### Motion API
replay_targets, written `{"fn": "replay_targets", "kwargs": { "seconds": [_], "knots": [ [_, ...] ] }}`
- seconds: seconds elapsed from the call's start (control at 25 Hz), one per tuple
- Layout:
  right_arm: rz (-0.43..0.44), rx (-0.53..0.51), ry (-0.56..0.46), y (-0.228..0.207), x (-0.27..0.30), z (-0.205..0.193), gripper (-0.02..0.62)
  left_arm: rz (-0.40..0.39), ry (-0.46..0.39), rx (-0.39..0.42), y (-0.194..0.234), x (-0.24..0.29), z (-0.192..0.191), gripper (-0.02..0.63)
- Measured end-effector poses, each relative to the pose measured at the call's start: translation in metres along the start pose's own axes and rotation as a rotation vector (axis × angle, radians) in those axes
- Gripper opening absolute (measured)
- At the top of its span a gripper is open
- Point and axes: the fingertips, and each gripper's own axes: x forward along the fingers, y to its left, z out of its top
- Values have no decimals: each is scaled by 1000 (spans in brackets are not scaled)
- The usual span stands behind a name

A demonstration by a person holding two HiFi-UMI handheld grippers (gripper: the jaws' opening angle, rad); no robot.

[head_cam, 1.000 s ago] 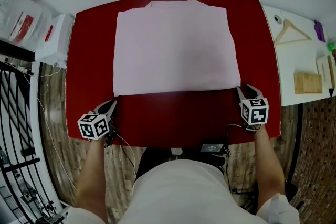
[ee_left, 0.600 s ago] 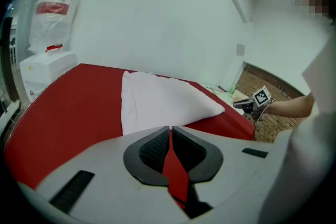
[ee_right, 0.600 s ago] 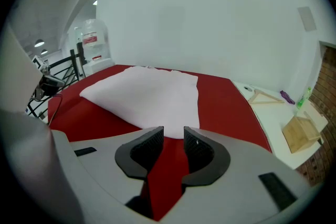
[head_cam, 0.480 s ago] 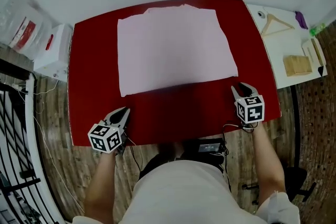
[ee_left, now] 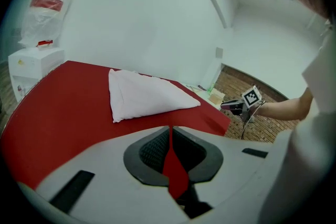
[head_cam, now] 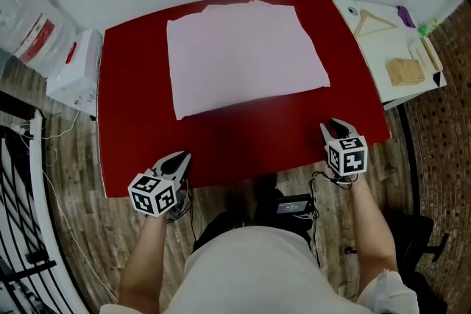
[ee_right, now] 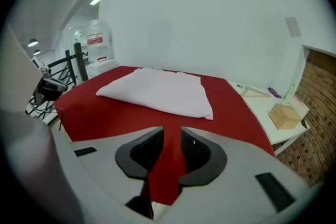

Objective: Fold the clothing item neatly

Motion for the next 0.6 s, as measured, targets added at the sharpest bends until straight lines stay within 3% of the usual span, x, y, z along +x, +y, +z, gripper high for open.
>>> {"fn": "replay_targets", "kwargs": {
  "seconds": [0.24,0.6],
  "knots": [
    [48,-26,-28,21,-26,-2,98,-12,-14,10,-31,-15,-10,12],
    [164,-46,-97,38,-62,-12,97,49,-57,-27,-85,-35,-36,12]
  ]
}}
